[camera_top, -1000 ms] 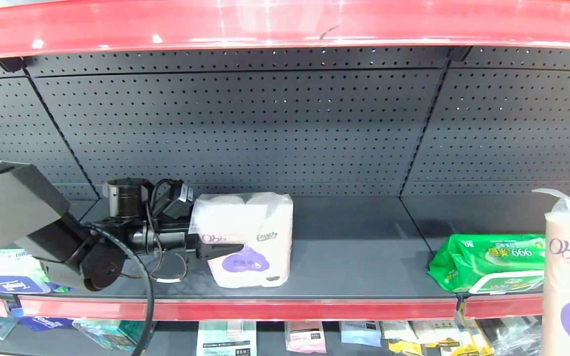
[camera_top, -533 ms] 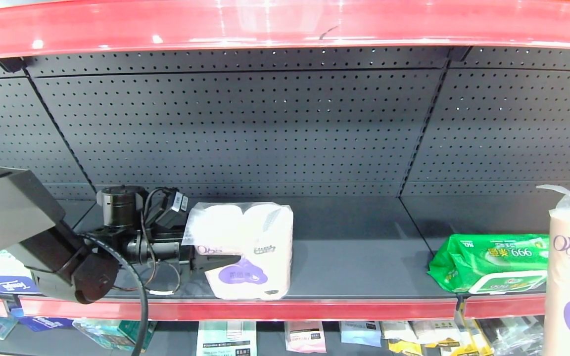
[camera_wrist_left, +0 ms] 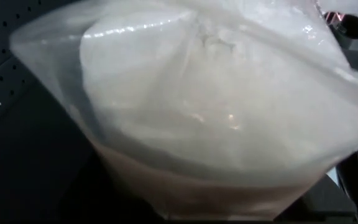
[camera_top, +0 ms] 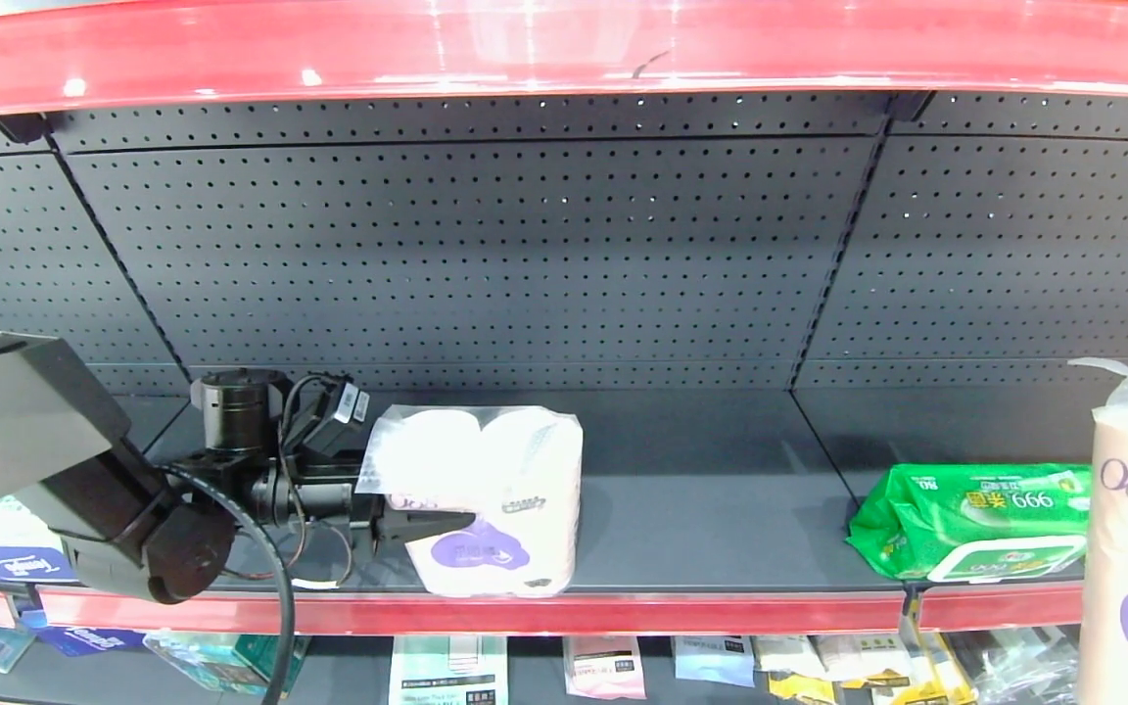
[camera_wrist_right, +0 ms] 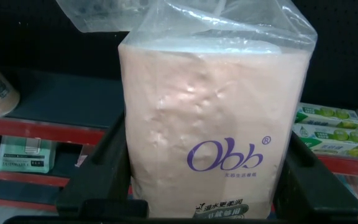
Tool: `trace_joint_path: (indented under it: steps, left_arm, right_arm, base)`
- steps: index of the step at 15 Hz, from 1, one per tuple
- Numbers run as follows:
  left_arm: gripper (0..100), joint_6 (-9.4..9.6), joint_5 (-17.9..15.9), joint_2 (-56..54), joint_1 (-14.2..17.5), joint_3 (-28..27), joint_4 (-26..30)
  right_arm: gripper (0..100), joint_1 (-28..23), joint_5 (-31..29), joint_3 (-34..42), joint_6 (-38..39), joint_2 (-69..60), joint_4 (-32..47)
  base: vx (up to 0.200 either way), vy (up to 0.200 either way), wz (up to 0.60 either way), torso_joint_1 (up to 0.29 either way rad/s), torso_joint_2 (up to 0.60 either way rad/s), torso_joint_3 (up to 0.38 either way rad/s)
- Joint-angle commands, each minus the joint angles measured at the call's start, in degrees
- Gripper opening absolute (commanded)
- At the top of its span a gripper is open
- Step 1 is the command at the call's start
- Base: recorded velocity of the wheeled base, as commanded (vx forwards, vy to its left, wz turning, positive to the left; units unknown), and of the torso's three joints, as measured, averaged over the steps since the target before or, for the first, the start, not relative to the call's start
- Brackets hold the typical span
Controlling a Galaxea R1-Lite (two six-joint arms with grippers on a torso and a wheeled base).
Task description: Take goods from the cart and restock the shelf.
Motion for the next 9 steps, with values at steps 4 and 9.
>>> trace_joint_path:
  steps: [4, 9]
  left_arm:
    - [0, -0.03, -0.4, 1.1, 0.0, -0.2, 0.0]
    - [0, -0.03, 0.2, 1.1, 0.0, -0.1, 0.0]
  right_arm:
    - [0, 0.0, 0.0, 0.0, 0.0, 0.1, 0.0]
    - [0, 0.0, 0.0, 0.1, 0.0, 0.2, 0.0]
  base:
    - [0.0, 0.0, 0.0, 0.0, 0.0, 0.0]
    - [0.0, 0.0, 0.0, 0.0, 0.0, 0.0]
